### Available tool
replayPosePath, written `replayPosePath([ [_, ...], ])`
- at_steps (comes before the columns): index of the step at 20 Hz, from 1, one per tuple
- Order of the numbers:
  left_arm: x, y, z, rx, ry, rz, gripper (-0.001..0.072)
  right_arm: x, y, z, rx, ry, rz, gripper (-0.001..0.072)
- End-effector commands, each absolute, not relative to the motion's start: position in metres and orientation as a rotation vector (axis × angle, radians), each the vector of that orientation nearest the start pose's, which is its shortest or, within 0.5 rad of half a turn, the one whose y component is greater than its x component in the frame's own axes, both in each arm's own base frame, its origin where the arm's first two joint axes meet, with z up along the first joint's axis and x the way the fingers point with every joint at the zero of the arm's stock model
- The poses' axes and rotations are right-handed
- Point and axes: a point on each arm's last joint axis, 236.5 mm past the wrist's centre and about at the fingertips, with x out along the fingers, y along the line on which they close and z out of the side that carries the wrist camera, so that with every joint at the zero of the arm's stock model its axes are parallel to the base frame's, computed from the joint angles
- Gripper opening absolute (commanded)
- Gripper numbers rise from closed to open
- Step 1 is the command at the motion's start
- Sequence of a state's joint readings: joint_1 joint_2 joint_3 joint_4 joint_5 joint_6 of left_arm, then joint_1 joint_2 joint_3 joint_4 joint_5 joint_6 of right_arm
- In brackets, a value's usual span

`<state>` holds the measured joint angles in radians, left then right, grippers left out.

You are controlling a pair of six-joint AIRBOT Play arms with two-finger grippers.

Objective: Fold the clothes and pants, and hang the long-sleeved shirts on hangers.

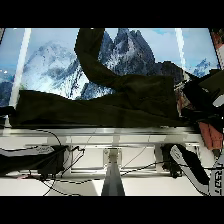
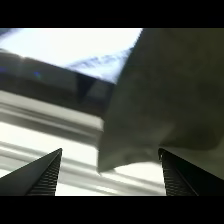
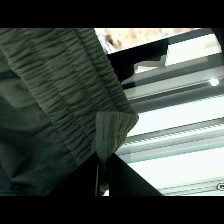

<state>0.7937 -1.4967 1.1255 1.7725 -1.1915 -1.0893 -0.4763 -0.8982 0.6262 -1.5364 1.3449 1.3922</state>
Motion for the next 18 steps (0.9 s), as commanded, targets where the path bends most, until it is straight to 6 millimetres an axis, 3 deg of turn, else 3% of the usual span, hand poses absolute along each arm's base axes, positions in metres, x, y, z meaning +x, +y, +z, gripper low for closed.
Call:
replayPosePath([
  [1, 0.255, 0.295, -0.070, -0.089, 1.524, 0.363, 0.0705, 0.176, -0.079, -0.055, 0.289, 1.583, -0.200, 0.0032],
  [5, 0.325, 0.271, -0.060, -0.263, 1.254, 0.311, 0.0703, 0.180, -0.080, -0.055, 0.289, 1.565, -0.203, 0.0032],
  [8, 0.361, 0.257, -0.060, -0.365, 1.133, 0.281, 0.0703, 0.183, -0.080, -0.055, 0.292, 1.555, -0.203, 0.0032],
  [15, 0.383, 0.238, -0.096, -0.289, 1.169, 0.195, 0.0693, 0.183, -0.080, -0.055, 0.295, 1.555, -0.204, 0.0032],
  [18, 0.389, 0.226, -0.103, -0.272, 1.187, 0.159, 0.0480, 0.183, -0.080, -0.055, 0.296, 1.554, -0.204, 0.0032],
])
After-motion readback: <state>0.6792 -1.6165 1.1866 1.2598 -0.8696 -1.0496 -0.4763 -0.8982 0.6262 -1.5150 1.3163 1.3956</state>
